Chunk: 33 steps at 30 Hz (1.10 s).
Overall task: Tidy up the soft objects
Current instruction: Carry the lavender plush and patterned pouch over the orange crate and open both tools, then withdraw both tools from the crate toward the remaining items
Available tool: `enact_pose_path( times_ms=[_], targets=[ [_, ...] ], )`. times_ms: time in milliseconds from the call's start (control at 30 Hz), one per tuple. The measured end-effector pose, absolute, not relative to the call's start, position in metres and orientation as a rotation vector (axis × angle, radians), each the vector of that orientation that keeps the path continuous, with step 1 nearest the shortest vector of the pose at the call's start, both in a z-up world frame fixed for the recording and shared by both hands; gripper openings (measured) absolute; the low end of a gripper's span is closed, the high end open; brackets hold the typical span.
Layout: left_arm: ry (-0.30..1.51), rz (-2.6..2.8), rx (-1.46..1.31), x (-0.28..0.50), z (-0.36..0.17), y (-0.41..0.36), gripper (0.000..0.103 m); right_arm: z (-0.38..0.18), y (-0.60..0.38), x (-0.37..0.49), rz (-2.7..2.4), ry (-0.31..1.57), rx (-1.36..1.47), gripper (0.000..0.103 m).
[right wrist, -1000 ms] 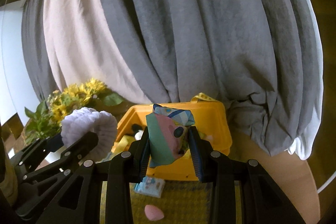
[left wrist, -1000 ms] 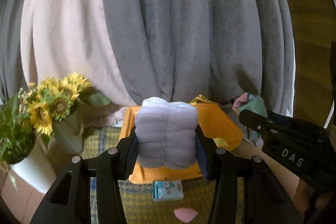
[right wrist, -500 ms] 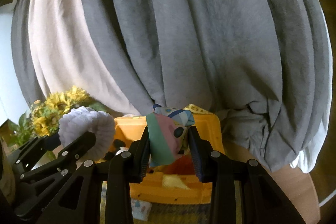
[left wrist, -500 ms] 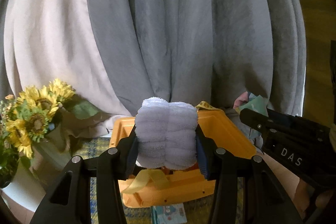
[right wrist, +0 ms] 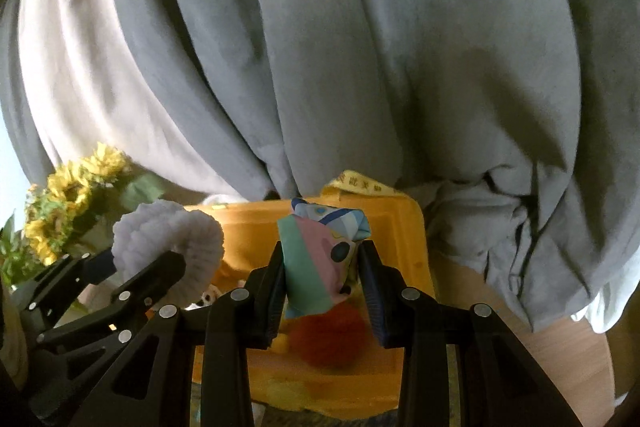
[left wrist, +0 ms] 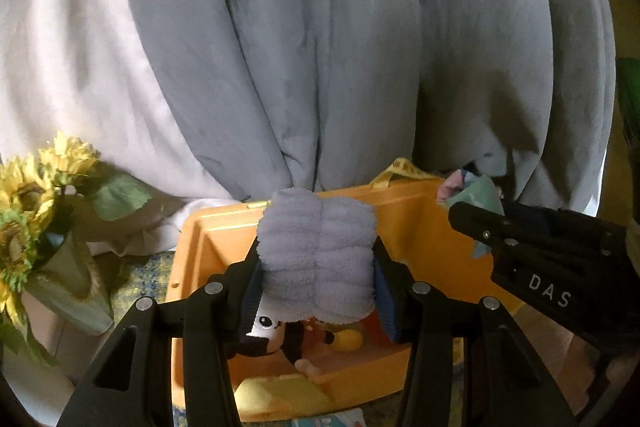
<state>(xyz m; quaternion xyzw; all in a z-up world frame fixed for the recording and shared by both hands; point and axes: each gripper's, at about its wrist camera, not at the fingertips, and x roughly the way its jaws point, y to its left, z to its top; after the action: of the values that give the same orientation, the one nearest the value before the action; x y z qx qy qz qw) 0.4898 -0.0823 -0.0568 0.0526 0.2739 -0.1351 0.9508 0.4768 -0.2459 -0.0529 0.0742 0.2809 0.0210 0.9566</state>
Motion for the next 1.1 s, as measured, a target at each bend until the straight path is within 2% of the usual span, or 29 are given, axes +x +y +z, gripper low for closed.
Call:
enact_pose_path(
  times_ms=[200, 300, 333, 433, 600, 733, 967, 1100],
  targets=[
    [0.633, -0.298, 0.142, 0.512, -0.077, -0.088, 0.049, -0.071, -0.247, 0.499, 0.037, 0.628, 0.139, 0.036],
    [0.659, -0.305, 0.151, 0.516, -0.082, -0.089, 0.059, -0.075, -0.246, 0.506, 0.030, 0.645, 0.133, 0.038],
    [0.659, -0.303, 0.149, 0.517, -0.082, -0.089, 0.063, -0.076, -0.246, 0.508, 0.027, 0.650, 0.134, 0.042],
    [0.646, -0.289, 0.159, 0.514, -0.081, -0.088, 0.075, -0.078, -0.249, 0.512, 0.010, 0.655, 0.137, 0.064],
    [0.615, -0.251, 0.160, 0.505, -0.073, -0.081, 0.086, -0.072, -0.253, 0.507, -0.029, 0.634, 0.138, 0.065],
    [0.570, -0.229, 0.145, 0.489, -0.059, -0.072, 0.093, -0.063, -0.256, 0.493, -0.067, 0.602, 0.156, 0.075],
    [0.493, -0.195, 0.128, 0.451, -0.037, -0.057, 0.101, -0.044, -0.250, 0.457, -0.101, 0.550, 0.164, 0.082],
    [0.464, -0.180, 0.126, 0.428, -0.031, -0.048, 0.102, -0.038, -0.241, 0.435, -0.097, 0.529, 0.152, 0.083]
  ],
)
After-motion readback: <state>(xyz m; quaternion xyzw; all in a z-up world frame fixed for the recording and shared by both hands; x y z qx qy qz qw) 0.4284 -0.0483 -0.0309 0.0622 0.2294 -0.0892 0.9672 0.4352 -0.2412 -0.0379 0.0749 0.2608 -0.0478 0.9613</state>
